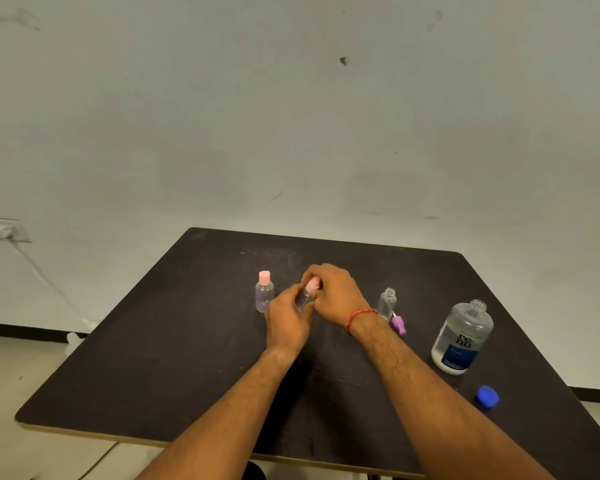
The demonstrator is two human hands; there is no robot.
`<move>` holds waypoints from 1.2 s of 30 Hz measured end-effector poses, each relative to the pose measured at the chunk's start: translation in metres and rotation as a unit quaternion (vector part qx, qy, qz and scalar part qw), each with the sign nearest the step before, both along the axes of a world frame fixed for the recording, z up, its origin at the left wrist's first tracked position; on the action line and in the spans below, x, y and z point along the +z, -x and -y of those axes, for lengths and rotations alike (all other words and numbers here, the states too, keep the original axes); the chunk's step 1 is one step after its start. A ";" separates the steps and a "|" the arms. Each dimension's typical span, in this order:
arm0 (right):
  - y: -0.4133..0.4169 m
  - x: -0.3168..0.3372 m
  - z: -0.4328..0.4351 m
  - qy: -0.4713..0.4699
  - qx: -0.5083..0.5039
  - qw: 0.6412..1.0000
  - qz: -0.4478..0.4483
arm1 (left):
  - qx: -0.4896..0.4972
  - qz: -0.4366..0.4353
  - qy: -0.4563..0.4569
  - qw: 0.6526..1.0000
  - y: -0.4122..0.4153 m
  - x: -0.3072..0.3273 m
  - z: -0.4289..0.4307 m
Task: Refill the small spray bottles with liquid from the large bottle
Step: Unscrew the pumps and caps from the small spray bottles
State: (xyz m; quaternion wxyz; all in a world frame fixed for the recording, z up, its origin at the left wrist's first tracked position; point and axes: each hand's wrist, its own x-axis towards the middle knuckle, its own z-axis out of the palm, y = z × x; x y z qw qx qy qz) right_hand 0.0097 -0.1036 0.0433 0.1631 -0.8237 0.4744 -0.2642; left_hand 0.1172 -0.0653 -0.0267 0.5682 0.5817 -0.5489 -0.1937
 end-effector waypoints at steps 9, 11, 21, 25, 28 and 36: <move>-0.001 -0.003 0.002 -0.005 -0.056 0.997 0.050 | 0.002 -0.002 0.008 1.000 -0.001 0.001 -0.001; 0.000 -0.003 0.002 -0.009 -0.049 0.998 0.046 | 0.003 0.006 0.000 1.000 -0.002 0.001 -0.001; 0.005 0.001 -0.006 -0.080 -0.014 0.987 0.141 | -0.002 0.012 0.004 1.000 -0.002 0.001 -0.001; 0.004 0.003 -0.002 -0.045 -0.063 0.992 0.102 | 0.012 0.018 0.000 1.000 0.001 0.005 -0.001; 0.005 0.005 -0.001 -0.047 -0.048 0.993 0.095 | 0.006 0.035 -0.001 0.999 0.002 0.005 0.000; 0.008 0.010 -0.007 -0.049 -0.034 0.991 0.117 | 0.001 0.033 -0.007 0.999 0.003 0.002 0.003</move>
